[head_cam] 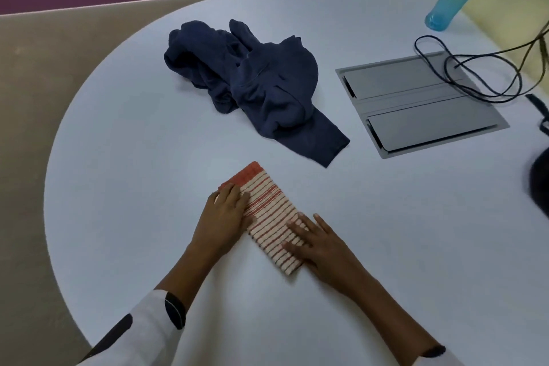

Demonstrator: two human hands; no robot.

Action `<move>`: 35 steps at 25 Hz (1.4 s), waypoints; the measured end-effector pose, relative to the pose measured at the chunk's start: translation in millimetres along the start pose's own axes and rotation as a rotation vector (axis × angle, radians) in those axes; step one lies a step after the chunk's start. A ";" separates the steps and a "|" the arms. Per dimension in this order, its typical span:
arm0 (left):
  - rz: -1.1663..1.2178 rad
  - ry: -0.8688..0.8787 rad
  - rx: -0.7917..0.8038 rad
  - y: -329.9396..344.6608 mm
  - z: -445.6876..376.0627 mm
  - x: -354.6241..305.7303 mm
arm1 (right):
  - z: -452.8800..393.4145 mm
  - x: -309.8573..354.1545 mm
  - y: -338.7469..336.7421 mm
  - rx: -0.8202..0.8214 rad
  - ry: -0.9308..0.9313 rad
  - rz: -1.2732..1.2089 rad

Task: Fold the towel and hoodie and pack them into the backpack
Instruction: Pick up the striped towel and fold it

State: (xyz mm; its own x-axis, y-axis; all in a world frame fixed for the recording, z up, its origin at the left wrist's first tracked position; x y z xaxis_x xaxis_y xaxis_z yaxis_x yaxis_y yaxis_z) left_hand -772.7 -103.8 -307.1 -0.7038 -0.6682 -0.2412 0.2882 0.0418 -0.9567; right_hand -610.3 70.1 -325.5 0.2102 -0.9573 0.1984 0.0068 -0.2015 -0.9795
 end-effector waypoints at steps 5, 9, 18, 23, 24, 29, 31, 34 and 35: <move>0.003 -0.001 -0.151 3.1 28.6 -36.6 | 4.7 -62.1 -32.1 0.009 0.312 0.074; 0.048 -0.006 -0.180 3.5 26.8 -51.5 | -14.4 -53.1 -36.4 -0.032 0.434 0.096; 0.039 0.058 0.001 19.7 -5.5 -24.6 | -70.9 40.4 -1.6 0.068 0.481 -0.259; 0.073 -0.009 0.135 27.0 -4.4 -18.4 | -45.3 2.2 9.1 0.083 0.676 -0.097; 0.059 -0.011 0.134 29.4 -5.1 -18.0 | -39.1 -8.6 7.9 0.095 0.732 -0.079; 0.115 -0.018 0.058 34.8 -8.9 -18.3 | -27.4 -42.1 -2.4 0.113 0.848 -0.086; 0.205 -0.045 0.066 24.8 -13.3 -22.9 | -28.9 -43.4 -9.9 0.189 0.874 -0.125; 0.347 -0.145 -0.063 2.7 -21.8 -22.9 | -33.5 -43.2 -27.0 0.095 0.934 -0.237; 0.338 -0.176 -0.084 -2.7 -26.8 -18.1 | -34.8 -44.1 -33.1 0.017 0.976 -0.275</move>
State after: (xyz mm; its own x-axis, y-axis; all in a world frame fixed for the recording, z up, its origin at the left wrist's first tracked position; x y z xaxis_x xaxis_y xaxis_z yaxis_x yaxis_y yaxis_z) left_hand -778.1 -72.0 -304.6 -0.4542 -0.7231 -0.5204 0.4252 0.3373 -0.8399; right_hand -653.8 111.8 -300.6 -0.6910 -0.6310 0.3527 -0.0502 -0.4448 -0.8942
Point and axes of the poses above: each hand's wrist, its own z-axis away from the middle knuckle, its own y-axis out of the palm, x = y × z, the point moved 3 cm from there along -z, towards the middle knuckle, and after that the axes turned 4 degrees about z, right-handed, at the moved point
